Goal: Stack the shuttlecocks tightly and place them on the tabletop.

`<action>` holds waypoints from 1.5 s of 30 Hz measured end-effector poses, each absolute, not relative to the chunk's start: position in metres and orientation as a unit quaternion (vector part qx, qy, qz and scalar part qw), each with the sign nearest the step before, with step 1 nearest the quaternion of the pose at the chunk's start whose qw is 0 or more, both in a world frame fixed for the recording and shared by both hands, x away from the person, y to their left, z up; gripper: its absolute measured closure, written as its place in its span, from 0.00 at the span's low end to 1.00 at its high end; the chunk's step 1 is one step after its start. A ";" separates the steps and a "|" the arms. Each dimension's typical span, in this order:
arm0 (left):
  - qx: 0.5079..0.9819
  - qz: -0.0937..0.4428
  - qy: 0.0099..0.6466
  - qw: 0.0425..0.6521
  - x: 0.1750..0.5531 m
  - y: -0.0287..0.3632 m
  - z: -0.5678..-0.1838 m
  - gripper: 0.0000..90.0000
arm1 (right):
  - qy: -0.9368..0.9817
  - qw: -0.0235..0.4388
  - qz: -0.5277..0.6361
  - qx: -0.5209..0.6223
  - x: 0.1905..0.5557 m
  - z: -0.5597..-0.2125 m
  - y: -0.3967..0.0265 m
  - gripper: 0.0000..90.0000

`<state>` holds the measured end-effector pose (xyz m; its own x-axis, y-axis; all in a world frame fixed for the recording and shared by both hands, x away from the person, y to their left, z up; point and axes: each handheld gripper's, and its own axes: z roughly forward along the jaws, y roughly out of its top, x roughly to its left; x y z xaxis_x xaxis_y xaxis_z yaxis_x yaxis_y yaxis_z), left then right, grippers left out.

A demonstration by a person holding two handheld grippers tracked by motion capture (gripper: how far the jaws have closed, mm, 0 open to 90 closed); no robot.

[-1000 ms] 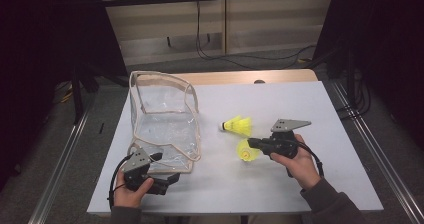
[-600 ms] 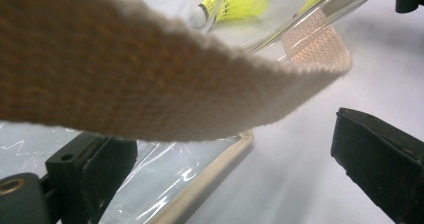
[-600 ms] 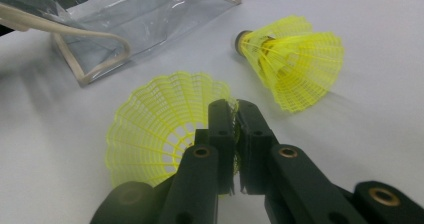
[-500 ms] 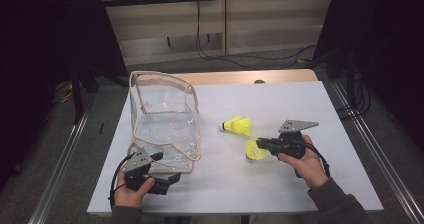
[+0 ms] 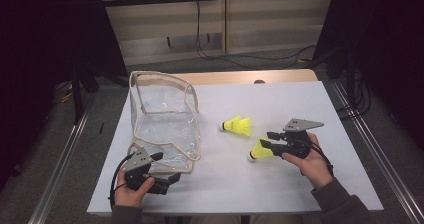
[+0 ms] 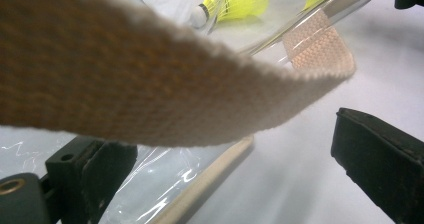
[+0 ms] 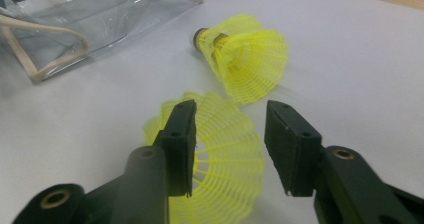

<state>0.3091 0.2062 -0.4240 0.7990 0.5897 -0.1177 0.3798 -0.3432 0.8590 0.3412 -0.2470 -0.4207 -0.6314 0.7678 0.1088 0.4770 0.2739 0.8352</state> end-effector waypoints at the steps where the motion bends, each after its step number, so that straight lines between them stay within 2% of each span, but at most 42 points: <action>1: 0.812 0.107 0.298 0.490 0.309 0.206 -0.424 0.05 | 0.782 0.162 0.450 0.400 0.341 -0.420 -0.248 0.60; 5: 0.811 0.107 0.299 0.490 0.309 0.206 -0.424 0.05 | 0.782 0.171 0.442 0.404 0.341 -0.419 -0.250 0.57; 8: 0.812 0.108 0.299 0.489 0.310 0.206 -0.425 0.05 | 0.781 0.176 0.439 0.407 0.340 -0.419 -0.252 0.61; 10: 0.813 0.108 0.299 0.489 0.309 0.206 -0.424 0.05 | 0.782 0.174 0.437 0.408 0.339 -0.420 -0.254 0.72; 12: 0.813 0.108 0.299 0.489 0.309 0.206 -0.425 0.05 | 0.787 0.171 0.434 0.403 0.338 -0.421 -0.256 0.89; 14: 0.812 0.108 0.299 0.489 0.309 0.206 -0.425 0.05 | 0.790 0.164 0.434 0.401 0.337 -0.422 -0.258 0.99; 15: 0.812 0.108 0.299 0.489 0.309 0.206 -0.425 0.05 | 0.791 0.162 0.433 0.401 0.337 -0.423 -0.259 1.00; 45: 0.812 0.106 0.298 0.491 0.309 0.206 -0.425 0.05 | 0.791 0.144 0.436 0.405 0.335 -0.434 -0.266 1.00</action>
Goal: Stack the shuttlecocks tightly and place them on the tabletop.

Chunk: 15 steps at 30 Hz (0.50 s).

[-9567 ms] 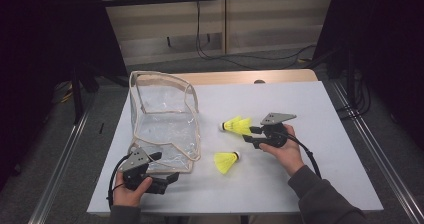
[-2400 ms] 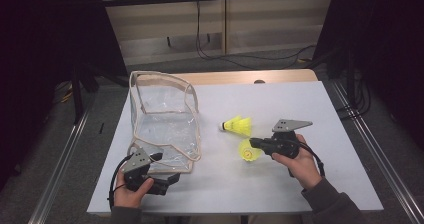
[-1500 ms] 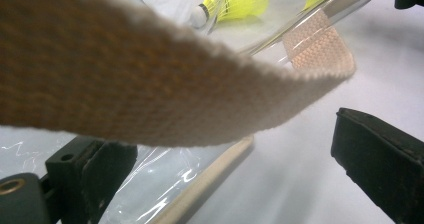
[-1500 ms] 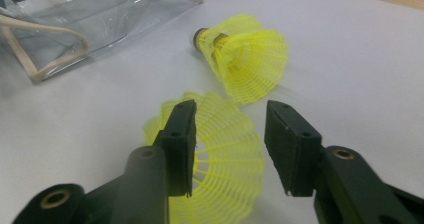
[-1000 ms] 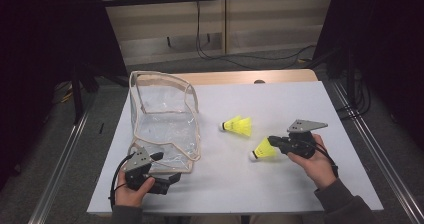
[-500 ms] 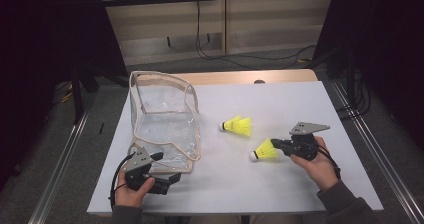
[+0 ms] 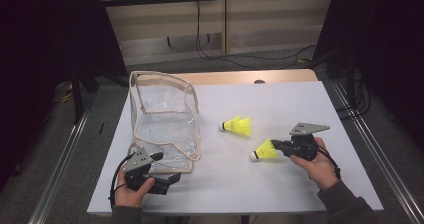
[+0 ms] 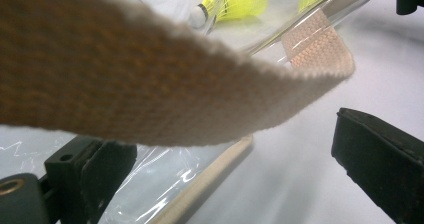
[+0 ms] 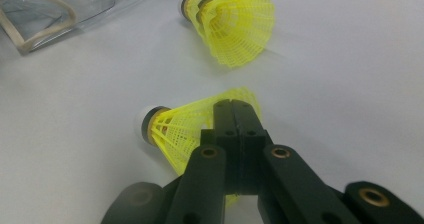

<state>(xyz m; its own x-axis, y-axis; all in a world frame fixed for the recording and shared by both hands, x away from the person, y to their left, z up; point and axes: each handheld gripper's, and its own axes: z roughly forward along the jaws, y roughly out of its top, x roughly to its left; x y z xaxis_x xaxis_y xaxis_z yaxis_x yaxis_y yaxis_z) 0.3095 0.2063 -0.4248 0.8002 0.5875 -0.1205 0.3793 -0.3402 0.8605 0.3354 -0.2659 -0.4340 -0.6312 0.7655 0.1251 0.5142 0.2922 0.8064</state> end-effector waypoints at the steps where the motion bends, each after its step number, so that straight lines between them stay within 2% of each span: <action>1: 0.811 0.105 0.298 0.491 0.310 0.206 -0.425 0.05 | 0.790 0.143 0.439 0.404 0.336 -0.434 -0.266 1.00; 15: 0.811 0.104 0.299 0.492 0.310 0.206 -0.425 0.05 | 0.789 0.149 0.437 0.406 0.335 -0.434 -0.272 0.98</action>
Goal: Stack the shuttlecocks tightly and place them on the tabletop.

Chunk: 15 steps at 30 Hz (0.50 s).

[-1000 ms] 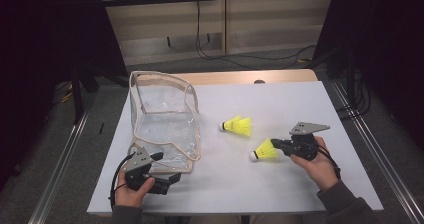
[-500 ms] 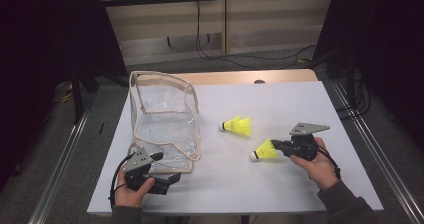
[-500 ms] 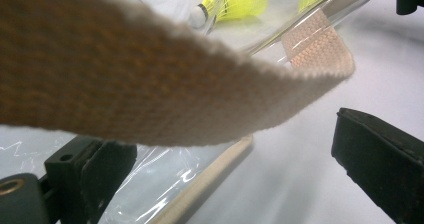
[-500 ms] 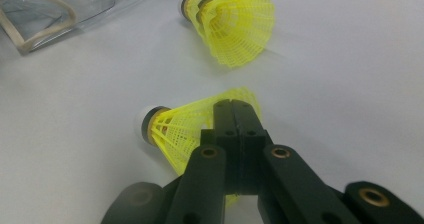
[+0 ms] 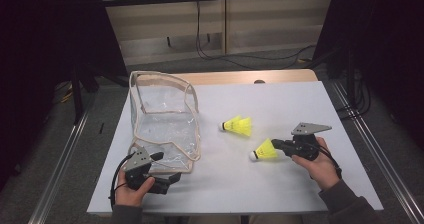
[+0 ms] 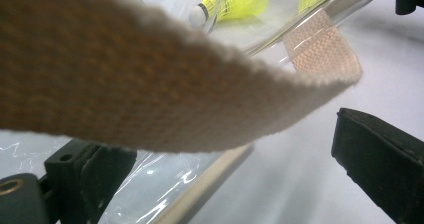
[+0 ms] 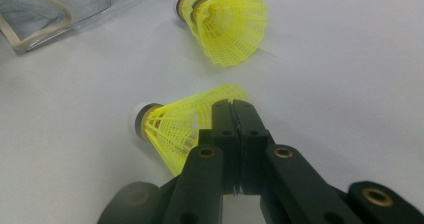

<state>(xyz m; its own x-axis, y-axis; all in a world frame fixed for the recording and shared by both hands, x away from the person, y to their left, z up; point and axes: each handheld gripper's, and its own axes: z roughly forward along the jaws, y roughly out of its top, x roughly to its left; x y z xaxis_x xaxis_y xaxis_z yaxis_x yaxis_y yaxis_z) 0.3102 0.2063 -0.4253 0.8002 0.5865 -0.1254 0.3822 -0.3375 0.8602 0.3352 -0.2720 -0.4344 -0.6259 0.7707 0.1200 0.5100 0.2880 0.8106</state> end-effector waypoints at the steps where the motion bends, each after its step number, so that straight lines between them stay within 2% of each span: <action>1: 0.811 0.103 0.299 0.493 0.310 0.206 -0.425 0.05 | 0.788 0.148 0.438 0.407 0.335 -0.434 -0.273 0.98; 15: 0.812 0.104 0.297 0.491 0.310 0.206 -0.425 0.05 | 0.782 0.153 0.448 0.404 0.329 -0.425 -0.278 0.95</action>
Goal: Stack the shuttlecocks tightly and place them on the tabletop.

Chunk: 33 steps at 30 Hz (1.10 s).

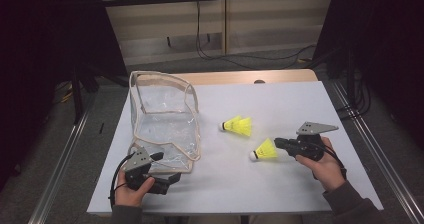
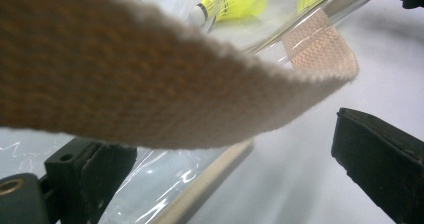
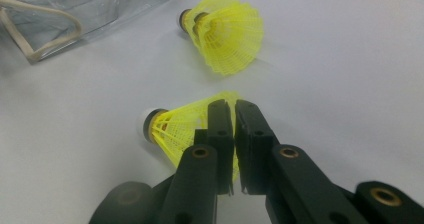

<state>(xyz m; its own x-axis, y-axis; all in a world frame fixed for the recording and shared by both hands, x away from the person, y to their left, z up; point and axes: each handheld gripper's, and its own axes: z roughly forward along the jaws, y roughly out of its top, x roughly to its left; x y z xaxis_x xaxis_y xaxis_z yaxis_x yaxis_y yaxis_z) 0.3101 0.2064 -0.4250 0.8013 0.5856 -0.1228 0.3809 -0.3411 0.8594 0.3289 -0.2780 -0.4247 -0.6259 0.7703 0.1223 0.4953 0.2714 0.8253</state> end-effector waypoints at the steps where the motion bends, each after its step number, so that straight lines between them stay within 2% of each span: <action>1: 0.812 0.104 0.297 0.491 0.310 0.206 -0.425 0.05 | 0.782 0.152 0.450 0.404 0.328 -0.424 -0.277 0.95; 8: 0.813 0.104 0.297 0.490 0.310 0.206 -0.425 0.05 | 0.779 0.154 0.460 0.397 0.326 -0.415 -0.278 0.89; 14: 0.813 0.105 0.297 0.490 0.310 0.206 -0.425 0.05 | 0.778 0.153 0.466 0.391 0.324 -0.410 -0.278 0.76; 17: 0.813 0.105 0.297 0.490 0.310 0.206 -0.425 0.05 | 0.776 0.152 0.469 0.394 0.324 -0.408 -0.277 0.64; 21: 0.813 0.105 0.297 0.490 0.310 0.206 -0.425 0.05 | 0.775 0.146 0.475 0.390 0.323 -0.409 -0.274 0.59; 33: 0.812 0.105 0.298 0.491 0.310 0.206 -0.425 0.05 | 0.769 0.136 0.477 0.403 0.326 -0.418 -0.270 0.35</action>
<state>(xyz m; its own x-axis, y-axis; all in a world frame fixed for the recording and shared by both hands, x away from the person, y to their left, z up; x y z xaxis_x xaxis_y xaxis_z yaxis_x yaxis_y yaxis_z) 0.3104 0.2060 -0.4253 0.7999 0.5876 -0.1221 0.3808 -0.3398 0.8600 0.3260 -0.2705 -0.4184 -0.6383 0.7495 0.1755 0.4910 0.2207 0.8427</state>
